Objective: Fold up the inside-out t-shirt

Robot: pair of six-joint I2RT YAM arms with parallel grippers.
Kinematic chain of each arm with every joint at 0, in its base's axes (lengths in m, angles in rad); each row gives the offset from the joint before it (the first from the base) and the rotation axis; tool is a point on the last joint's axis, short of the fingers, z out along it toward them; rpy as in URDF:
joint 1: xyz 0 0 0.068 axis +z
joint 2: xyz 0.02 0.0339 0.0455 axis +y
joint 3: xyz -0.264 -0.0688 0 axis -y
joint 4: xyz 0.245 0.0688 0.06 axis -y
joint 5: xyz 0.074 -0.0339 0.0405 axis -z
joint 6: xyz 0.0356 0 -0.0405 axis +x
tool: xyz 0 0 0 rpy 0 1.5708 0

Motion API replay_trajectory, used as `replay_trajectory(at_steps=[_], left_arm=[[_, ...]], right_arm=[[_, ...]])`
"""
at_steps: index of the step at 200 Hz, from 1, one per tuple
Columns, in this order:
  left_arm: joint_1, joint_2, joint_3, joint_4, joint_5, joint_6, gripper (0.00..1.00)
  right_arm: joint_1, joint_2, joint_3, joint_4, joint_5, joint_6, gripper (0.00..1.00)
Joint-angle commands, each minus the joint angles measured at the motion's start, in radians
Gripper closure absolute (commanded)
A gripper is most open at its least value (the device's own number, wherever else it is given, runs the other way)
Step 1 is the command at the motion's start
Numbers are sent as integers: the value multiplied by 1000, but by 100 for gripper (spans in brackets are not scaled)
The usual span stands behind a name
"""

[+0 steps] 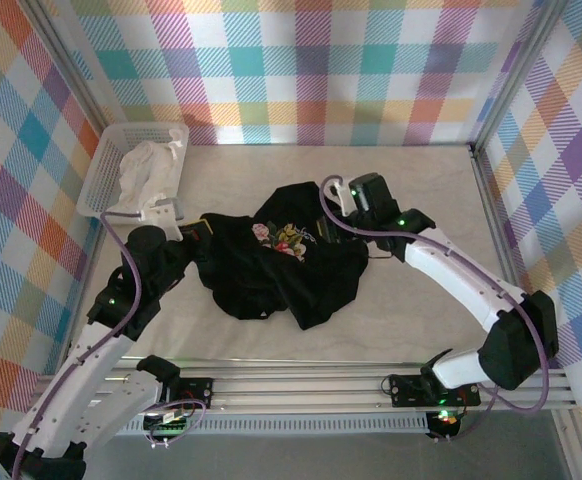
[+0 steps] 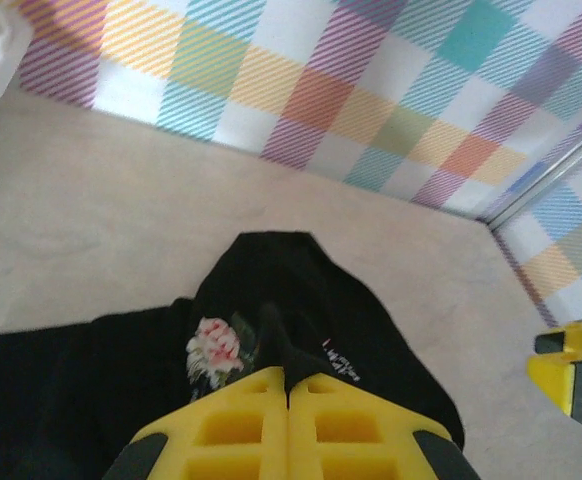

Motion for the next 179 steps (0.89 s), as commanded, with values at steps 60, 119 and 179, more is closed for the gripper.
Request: replay_trajectory(at_steps=[60,119,179], left_arm=[[57,12,98,-128,-38,-18,100],[62,20,142,-191,-132,-1,100],[201,95,261,-201,-70,-68,100]], right_arm=[[-40,360,57,-74,-112,36,45],[13,467,35,-67,-249,64,52],[-166,207,-4,124,-189,112,100]])
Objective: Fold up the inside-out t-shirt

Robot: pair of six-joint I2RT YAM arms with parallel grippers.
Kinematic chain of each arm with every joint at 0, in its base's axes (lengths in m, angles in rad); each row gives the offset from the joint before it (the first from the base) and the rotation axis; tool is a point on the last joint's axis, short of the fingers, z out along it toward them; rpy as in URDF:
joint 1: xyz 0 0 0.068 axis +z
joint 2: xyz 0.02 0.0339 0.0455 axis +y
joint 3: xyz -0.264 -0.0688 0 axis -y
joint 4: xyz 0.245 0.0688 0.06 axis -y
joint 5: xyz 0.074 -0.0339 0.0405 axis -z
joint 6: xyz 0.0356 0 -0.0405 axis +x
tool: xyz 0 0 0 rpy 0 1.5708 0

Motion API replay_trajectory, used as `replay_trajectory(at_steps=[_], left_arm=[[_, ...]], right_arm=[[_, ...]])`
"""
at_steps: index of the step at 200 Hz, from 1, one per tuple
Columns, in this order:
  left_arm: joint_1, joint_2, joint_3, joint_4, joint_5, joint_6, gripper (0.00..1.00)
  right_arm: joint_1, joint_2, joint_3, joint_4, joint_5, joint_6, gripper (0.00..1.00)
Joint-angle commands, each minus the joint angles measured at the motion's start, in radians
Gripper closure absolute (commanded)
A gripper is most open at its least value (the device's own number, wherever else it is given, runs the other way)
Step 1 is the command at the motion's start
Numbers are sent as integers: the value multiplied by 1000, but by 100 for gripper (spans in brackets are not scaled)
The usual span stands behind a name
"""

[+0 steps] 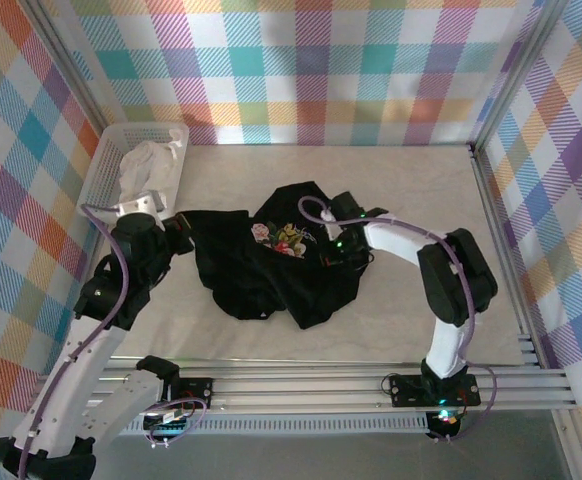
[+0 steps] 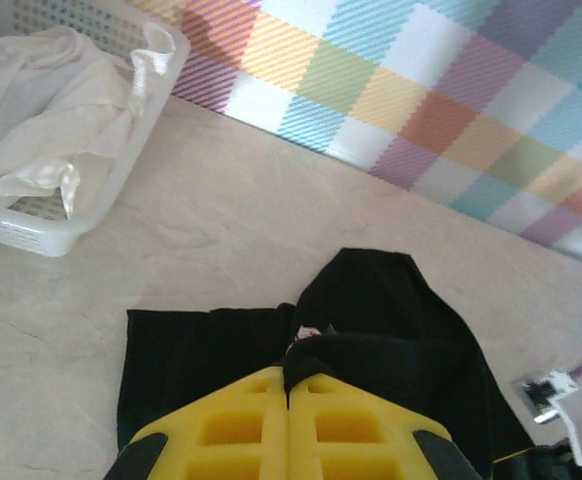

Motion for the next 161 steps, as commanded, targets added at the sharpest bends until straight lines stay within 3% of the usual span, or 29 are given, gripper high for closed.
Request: replay_trajectory(at_steps=[1,32,63,99,128,161], left_arm=[[91,40,93,8,50,-46,100],[184,154,278,-3,181,-74,100],[282,234,460,-32,235,-72,100],[331,265,529,-63,308,-52,100],[333,242,446,-47,334,-44,100],[333,225,384,-25,348,-45,100]], right_arm=[[-101,-201,-19,132,0,44,100],[-196,-431,-26,187,46,67,100],[-214,-612,-6,140,132,20,100],[-170,-631,-50,130,11,36,100],[-98,-446,-93,154,6,37,60],[-24,-172,16,156,-12,10,47]])
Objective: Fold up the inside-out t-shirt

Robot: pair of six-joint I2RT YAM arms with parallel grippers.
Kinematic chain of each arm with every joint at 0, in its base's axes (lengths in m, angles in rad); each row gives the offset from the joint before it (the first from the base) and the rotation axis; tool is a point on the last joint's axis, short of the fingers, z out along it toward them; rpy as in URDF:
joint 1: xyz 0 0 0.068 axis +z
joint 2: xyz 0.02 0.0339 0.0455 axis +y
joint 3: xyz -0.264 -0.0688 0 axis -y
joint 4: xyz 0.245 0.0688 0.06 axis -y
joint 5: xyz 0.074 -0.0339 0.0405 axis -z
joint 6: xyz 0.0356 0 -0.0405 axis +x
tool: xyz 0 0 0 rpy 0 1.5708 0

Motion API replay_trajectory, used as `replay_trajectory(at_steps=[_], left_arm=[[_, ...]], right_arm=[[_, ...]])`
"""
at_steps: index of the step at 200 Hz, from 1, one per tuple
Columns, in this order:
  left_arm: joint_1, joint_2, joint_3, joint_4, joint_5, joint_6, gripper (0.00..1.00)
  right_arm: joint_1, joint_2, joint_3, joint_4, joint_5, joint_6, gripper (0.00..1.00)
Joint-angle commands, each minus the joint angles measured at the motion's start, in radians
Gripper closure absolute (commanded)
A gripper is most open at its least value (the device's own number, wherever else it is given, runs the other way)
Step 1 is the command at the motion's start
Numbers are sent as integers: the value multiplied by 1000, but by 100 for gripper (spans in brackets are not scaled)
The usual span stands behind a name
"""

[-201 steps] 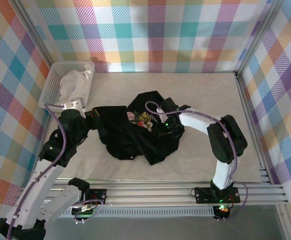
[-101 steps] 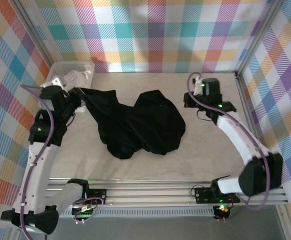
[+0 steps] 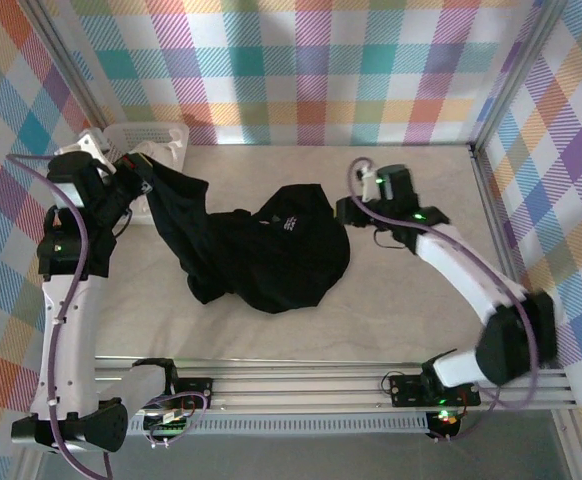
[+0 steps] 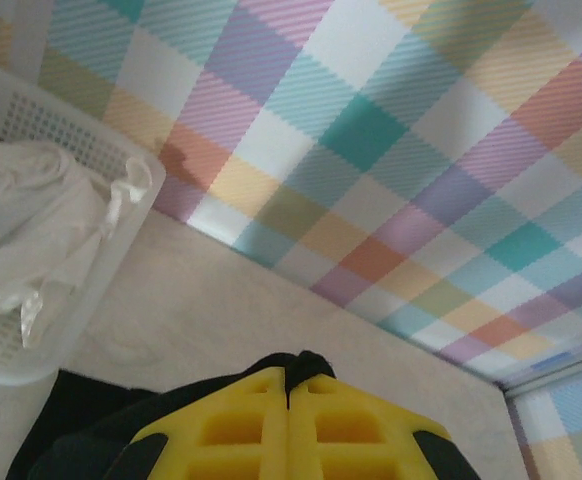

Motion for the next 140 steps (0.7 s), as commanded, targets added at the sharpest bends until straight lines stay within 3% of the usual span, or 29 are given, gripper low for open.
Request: replay_trajectory(at_steps=[1,49,89,101,115,127,140], left_arm=[[13,-23,-34,18,35,8,100],[14,-29,-88,44,55,10,100],[14,-29,-117,64,66,13,100],[13,-26,-119,66,70,13,100],[13,-23,-119,69,76,12,100],[14,-20,-111,66,77,12,100],[14,-17,-92,57,81,18,100]], right_arm=[[43,148,70,-11,-42,-24,47],[51,463,252,78,-161,82,40],[51,660,409,74,-201,154,43],[49,686,437,76,-193,158,51],[45,685,456,86,-191,152,71],[29,640,452,79,-180,140,87],[-3,535,396,92,-149,122,97]])
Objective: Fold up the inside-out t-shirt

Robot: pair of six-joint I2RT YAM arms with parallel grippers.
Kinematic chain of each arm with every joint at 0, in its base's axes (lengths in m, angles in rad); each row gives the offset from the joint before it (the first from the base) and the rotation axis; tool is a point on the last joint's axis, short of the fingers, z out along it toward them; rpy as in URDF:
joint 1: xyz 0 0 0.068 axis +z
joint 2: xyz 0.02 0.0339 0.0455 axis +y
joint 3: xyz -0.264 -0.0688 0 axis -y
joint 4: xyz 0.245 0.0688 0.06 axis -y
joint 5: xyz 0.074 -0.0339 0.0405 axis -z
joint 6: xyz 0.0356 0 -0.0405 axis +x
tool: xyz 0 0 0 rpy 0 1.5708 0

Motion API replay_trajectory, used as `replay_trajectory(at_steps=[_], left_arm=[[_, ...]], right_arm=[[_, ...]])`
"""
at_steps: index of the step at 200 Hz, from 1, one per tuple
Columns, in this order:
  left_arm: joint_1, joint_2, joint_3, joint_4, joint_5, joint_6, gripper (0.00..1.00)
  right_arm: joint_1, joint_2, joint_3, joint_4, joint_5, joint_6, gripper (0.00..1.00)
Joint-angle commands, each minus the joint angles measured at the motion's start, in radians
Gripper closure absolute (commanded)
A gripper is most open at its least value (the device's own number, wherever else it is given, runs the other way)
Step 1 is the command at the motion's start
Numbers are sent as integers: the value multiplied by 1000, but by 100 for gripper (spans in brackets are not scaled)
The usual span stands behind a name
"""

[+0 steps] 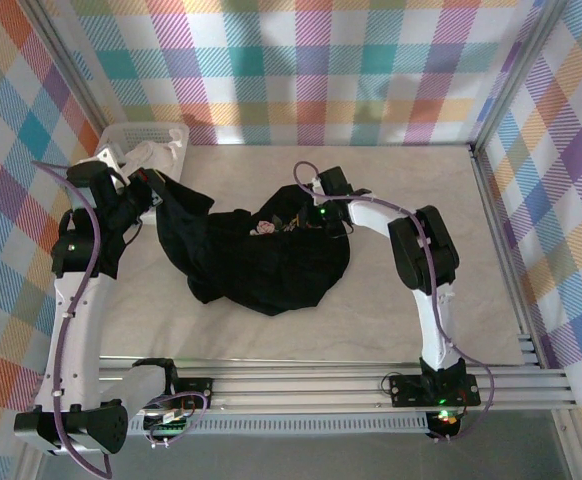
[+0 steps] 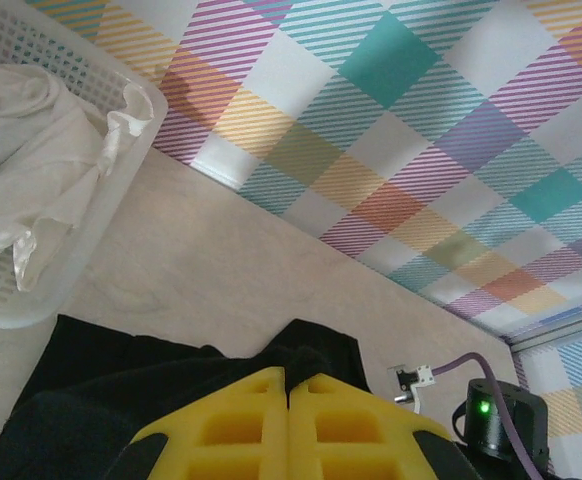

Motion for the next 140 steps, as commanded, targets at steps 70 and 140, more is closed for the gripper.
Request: replay_trajectory(at_steps=[70,140], left_arm=[[17,-81,113,134,-7,34,100],[18,-119,194,17,-161,120,100]], right_arm=[[-232,-871,-157,-112,130,-148,100],[-232,-995,-86,-218,107,-183,96]])
